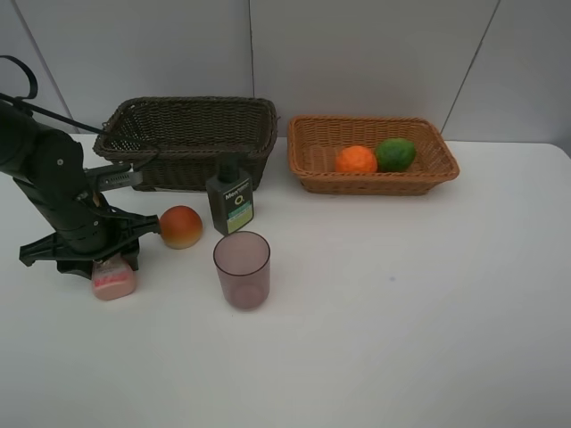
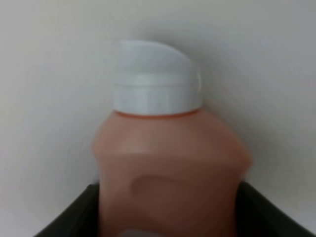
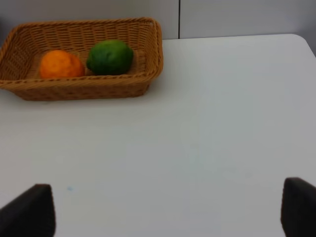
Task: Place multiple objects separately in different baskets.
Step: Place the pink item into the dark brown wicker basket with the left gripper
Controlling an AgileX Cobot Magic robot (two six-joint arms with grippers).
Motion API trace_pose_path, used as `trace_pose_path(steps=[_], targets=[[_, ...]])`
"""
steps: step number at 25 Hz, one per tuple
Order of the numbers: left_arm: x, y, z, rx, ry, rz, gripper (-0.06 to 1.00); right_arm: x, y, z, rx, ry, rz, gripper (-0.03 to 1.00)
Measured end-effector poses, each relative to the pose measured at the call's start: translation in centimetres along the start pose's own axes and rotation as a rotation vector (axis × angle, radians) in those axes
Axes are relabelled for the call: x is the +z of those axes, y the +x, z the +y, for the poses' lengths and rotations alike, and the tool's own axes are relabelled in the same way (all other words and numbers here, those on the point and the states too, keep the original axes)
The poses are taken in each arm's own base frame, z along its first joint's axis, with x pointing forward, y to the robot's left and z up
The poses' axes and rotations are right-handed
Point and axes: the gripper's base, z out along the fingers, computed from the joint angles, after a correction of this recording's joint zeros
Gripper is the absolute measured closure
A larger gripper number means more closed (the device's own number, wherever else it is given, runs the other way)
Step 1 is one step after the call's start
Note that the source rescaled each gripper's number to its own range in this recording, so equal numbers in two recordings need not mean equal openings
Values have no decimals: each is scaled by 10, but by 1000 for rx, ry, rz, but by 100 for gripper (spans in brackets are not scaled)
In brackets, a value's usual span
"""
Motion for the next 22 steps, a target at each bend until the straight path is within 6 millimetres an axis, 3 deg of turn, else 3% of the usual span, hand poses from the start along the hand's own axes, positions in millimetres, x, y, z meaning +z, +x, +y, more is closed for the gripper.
trace_pose_path(steps=[15,17,22], targets=[[-5,0,2,4,-28,25,29,0,0,0,0,0,0,0],[-16,-1,3,33,-49,37,29,0,0,0,0,0,0,0],[-67,-20,-3,119,-17,-44,29,0,0,0,0,0,0,0]])
